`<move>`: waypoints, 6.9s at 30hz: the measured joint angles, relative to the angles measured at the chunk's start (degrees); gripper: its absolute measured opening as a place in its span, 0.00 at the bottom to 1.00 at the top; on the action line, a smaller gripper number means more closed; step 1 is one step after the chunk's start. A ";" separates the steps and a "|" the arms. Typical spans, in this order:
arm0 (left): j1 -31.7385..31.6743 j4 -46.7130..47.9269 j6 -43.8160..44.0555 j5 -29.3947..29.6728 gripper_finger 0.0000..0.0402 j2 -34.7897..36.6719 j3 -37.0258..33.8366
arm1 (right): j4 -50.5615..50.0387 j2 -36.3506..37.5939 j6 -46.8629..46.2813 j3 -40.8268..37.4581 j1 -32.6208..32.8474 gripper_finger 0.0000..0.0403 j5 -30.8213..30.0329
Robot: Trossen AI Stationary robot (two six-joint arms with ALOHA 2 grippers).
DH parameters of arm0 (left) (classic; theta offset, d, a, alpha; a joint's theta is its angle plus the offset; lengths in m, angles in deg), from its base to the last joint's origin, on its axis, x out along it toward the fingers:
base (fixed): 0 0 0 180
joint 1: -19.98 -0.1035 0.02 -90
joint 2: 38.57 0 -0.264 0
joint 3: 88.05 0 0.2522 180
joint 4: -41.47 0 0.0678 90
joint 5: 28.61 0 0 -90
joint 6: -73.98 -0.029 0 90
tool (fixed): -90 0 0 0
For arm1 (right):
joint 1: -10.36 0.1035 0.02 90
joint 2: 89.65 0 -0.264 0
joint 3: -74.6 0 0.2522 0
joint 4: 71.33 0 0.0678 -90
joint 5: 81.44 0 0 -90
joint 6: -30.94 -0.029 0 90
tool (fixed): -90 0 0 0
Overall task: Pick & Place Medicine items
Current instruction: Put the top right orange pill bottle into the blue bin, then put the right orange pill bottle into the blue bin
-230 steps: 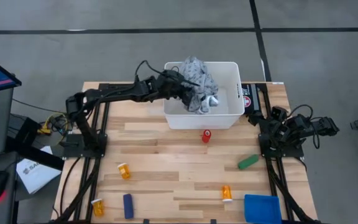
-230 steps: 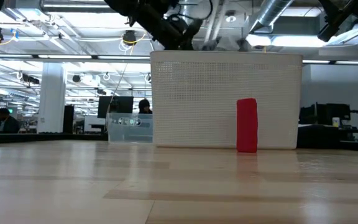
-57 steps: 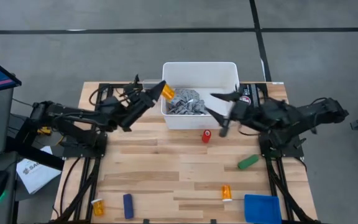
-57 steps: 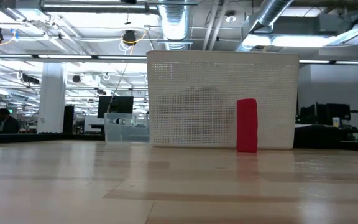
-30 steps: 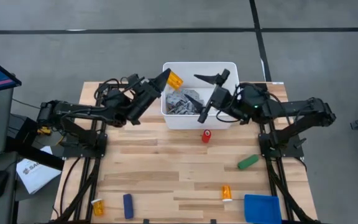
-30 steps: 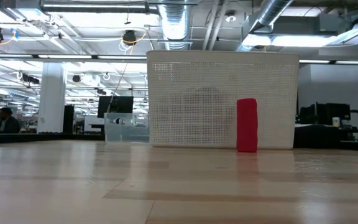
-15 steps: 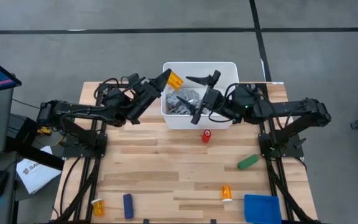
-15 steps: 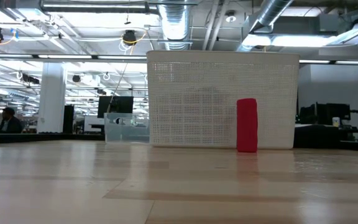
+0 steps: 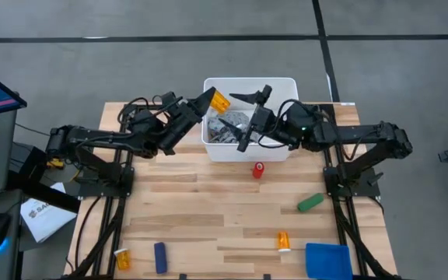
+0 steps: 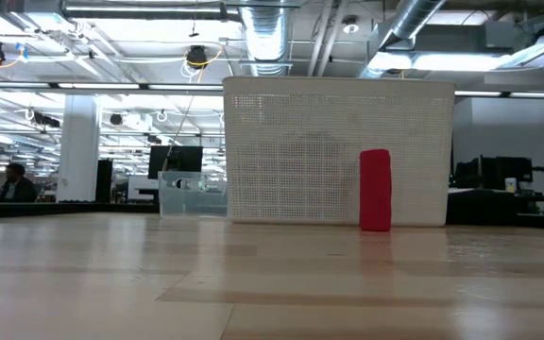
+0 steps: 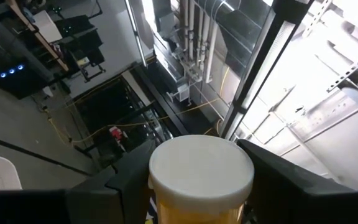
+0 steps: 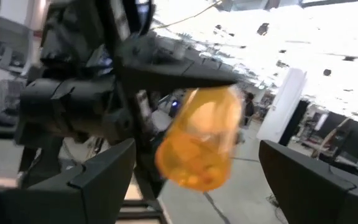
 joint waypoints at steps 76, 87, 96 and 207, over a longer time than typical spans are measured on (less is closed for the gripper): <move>0.02 2.43 1.58 -4.37 0.58 0.04 -0.02 | -0.48 0.52 0.52 -0.07 1.27 0.44 -1.93; 0.00 3.87 -1.66 -2.31 0.64 3.72 -0.93 | -2.22 2.38 0.55 0.00 1.27 0.44 -4.63; 0.02 8.93 -5.64 0.22 0.64 11.12 -5.27 | -18.13 8.98 -6.31 0.03 1.83 0.44 -9.02; 3.41 26.88 -11.86 -19.07 0.66 23.89 -16.94 | -77.80 1.65 -129.46 -7.70 67.53 0.60 4.97</move>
